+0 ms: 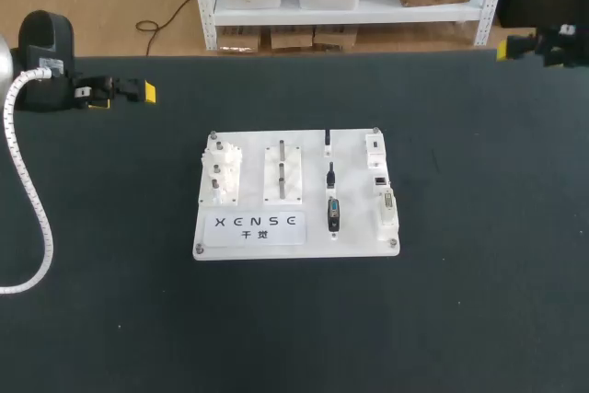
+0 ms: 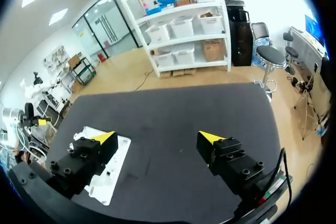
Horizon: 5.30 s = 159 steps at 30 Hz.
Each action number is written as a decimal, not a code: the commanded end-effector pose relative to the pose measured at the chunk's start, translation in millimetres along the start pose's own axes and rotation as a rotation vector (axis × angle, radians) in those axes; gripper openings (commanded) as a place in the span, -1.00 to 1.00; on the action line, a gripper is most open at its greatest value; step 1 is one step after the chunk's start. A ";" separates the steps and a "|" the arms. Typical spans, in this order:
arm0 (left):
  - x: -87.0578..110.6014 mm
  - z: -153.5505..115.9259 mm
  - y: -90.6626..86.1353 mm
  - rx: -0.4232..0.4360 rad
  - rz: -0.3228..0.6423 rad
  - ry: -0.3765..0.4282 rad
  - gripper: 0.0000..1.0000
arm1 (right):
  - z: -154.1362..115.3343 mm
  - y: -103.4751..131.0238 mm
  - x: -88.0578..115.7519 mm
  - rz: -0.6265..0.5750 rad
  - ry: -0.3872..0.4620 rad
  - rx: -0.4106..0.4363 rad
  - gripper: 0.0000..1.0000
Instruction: Insert the USB connector, Ethernet cable, and multi-pin plug into their matching sockets one by one.
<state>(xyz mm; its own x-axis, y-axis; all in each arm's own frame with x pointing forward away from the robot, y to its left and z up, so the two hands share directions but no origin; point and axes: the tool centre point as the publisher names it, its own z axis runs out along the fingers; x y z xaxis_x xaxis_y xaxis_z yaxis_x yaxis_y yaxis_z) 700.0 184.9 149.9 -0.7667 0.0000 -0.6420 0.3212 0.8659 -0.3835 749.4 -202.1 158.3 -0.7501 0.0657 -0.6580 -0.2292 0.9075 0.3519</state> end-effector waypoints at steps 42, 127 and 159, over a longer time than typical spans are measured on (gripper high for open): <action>0.0 0.0 0.0 0.000 0.000 0.000 1.00 | 128.8 149.4 73.9 -0.235 0.262 0.476 1.00; 0.0 0.0 0.0 0.000 0.000 0.000 1.00 | 203.1 196.5 105.0 0.044 0.520 0.500 0.98; 0.0 0.0 0.0 0.000 0.000 0.000 1.00 | 201.6 194.1 114.1 0.042 0.512 0.488 -1.00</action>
<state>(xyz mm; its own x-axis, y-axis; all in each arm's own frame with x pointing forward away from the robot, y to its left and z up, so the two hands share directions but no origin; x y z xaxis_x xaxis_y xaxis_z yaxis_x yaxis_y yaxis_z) 700.0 184.9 149.9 -0.7667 0.0000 -0.6420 0.3212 0.8659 -0.3835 753.7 68.2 14.4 -0.9805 0.0095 -0.1961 0.0201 0.9984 -0.0525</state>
